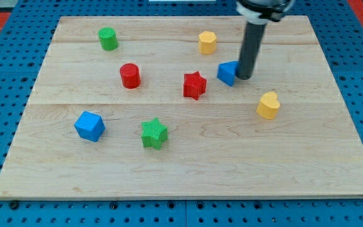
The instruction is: Move the blue triangle to the right of the green star
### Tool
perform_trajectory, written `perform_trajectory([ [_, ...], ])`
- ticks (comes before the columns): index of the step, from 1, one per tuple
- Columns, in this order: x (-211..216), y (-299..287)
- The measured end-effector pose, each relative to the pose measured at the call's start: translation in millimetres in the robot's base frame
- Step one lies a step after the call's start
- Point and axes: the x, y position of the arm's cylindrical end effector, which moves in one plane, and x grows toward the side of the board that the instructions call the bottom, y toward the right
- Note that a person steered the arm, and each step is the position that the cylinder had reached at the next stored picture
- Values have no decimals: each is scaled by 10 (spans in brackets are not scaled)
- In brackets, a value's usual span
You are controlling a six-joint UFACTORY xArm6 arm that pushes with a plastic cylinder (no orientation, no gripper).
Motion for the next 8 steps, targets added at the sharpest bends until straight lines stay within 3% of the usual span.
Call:
perform_trajectory([
  [2, 125, -425],
  [3, 130, -278],
  [6, 278, -1295],
  [8, 213, -703],
])
